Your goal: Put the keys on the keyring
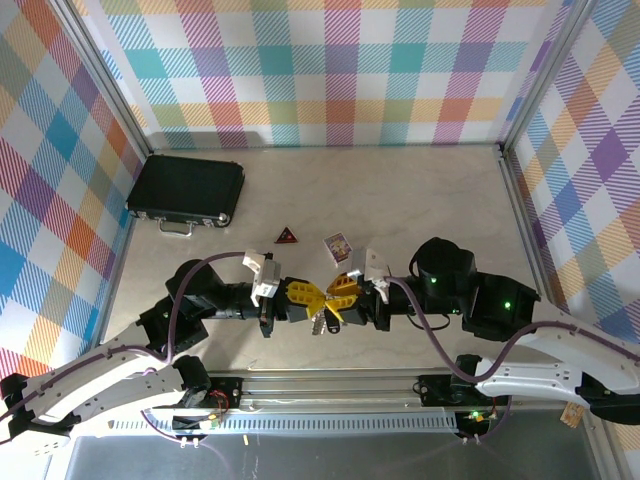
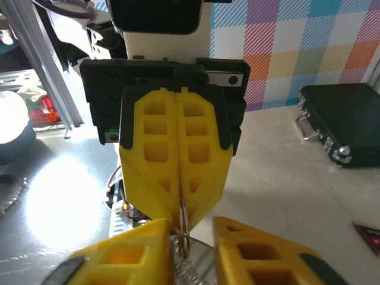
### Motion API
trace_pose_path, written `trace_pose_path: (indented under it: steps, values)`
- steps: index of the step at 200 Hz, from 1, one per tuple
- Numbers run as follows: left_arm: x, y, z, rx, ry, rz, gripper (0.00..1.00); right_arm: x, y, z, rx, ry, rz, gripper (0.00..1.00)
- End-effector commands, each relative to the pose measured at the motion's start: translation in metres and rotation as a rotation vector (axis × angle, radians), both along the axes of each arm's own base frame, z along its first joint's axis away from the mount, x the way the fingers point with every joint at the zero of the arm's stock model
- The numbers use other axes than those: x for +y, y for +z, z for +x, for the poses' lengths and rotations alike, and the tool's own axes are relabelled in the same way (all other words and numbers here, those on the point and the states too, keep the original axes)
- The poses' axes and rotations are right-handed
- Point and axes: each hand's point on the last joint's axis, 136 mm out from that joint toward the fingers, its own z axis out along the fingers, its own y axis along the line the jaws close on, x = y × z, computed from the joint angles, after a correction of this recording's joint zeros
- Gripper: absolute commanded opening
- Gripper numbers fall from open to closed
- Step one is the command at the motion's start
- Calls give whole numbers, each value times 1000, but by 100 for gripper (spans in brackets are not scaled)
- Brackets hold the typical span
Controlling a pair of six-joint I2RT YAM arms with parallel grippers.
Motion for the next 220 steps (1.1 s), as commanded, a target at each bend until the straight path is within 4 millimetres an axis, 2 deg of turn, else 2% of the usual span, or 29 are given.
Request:
trace_pose_path:
  steps: [1, 10, 22, 87, 130, 160, 185, 210, 220]
  values:
    - [7, 28, -10, -58, -19, -92, 0, 3, -7, -6, -23, 54, -50, 10]
    - [7, 28, -10, -58, -18, -87, 0, 3, -10, -6, -24, 56, -65, 4]
    - [6, 25, -9, -58, -14, -71, 0, 2, -10, -7, -31, 60, -72, 0]
    - [4, 16, -2, -82, 23, 2, 0, -6, -13, -9, -73, 69, -94, 0]
    - [1, 11, 3, -85, 38, 28, 0, -8, -28, -15, -46, 107, -142, 0]
    - [2, 8, 4, -87, 46, 39, 0, -6, -28, -12, -45, 82, -124, 18]
    - [1, 5, 3, -89, 42, 47, 0, -7, -22, -9, -48, 60, -88, 25]
    - [2, 5, 2, -91, 39, 49, 0, -7, -23, -7, -40, 44, -76, 38]
    - [3, 5, 2, -92, 38, 48, 0, -7, -23, -6, -38, 33, -71, 39]
